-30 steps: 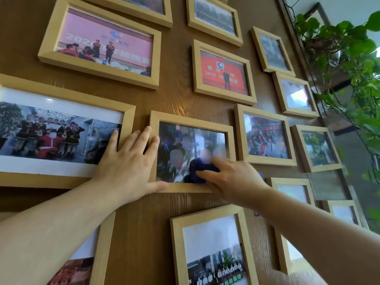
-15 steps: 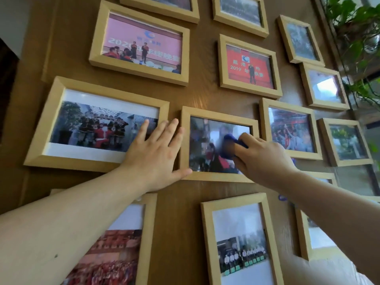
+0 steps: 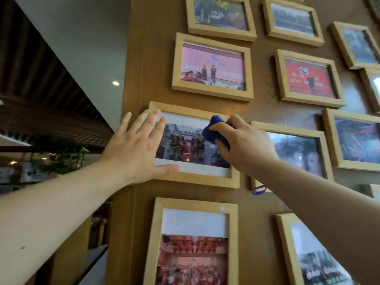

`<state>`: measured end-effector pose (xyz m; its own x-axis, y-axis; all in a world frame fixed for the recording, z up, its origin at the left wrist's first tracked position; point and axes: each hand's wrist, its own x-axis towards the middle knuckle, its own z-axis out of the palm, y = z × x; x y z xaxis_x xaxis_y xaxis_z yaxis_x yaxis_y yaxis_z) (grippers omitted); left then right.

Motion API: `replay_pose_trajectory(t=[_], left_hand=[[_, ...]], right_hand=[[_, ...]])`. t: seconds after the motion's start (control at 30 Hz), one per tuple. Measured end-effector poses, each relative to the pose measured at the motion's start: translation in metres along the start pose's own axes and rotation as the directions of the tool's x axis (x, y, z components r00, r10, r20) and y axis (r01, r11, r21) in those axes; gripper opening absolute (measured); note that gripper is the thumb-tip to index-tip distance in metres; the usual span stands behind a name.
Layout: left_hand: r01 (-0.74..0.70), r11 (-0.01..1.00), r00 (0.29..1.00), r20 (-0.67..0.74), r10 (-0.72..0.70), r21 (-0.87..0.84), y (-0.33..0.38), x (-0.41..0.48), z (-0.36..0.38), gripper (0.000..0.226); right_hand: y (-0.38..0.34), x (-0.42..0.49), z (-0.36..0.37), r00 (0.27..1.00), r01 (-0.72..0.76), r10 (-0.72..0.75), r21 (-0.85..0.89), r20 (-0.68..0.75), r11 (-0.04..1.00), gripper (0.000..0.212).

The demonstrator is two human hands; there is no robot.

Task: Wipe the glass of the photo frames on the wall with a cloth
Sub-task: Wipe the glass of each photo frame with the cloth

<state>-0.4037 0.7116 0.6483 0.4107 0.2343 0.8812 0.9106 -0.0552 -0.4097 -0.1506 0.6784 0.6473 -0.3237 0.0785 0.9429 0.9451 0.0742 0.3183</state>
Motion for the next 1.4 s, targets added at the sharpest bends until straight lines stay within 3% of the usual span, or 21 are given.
replay_pose_trajectory(t=[0.27,0.47,0.6,0.77,0.9,1.13,1.27,1.4], left_hand=[[0.077,0.985,0.997,0.004,-0.077,-0.156,-0.028,-0.014,0.037,0.132],[0.0,0.962,0.989,-0.14,-0.04,-0.272,-0.024,-0.019,0.059,0.121],[-0.027,0.961,0.986,-0.163,-0.019,-0.274,-0.026,-0.017,0.058,0.12],[-0.011,0.955,0.991,-0.131,-0.029,-0.295,-0.027,-0.018,0.058,0.124],[-0.011,0.958,0.991,-0.13,-0.028,-0.288,-0.026,-0.019,0.058,0.123],[-0.029,0.964,0.989,-0.146,-0.01,-0.264,-0.025,-0.02,0.054,0.123],[-0.02,0.962,0.99,-0.141,-0.019,-0.272,-0.025,-0.019,0.055,0.124],[-0.024,0.954,0.99,-0.142,-0.02,-0.298,-0.025,-0.019,0.057,0.126]], right_hand=[[-0.06,0.048,0.016,1.0,-0.001,0.001,0.001,-0.011,1.0,0.032],[-0.087,0.071,0.039,0.999,0.026,-0.028,-0.064,-0.018,0.998,0.035],[-0.069,0.061,0.034,0.997,0.079,-0.078,-0.152,0.017,0.985,0.036],[-0.014,0.016,0.022,0.99,-0.096,0.123,-0.319,0.066,0.943,0.033],[-0.015,0.005,0.025,0.972,-0.191,0.222,-0.283,0.079,0.94,0.036],[-0.097,0.043,0.037,0.994,0.107,-0.106,-0.028,0.032,0.994,0.033],[-0.071,0.017,0.03,0.995,0.055,-0.045,-0.123,0.086,0.991,0.03],[-0.022,-0.031,0.019,0.973,-0.154,0.185,-0.206,0.137,0.966,0.033]])
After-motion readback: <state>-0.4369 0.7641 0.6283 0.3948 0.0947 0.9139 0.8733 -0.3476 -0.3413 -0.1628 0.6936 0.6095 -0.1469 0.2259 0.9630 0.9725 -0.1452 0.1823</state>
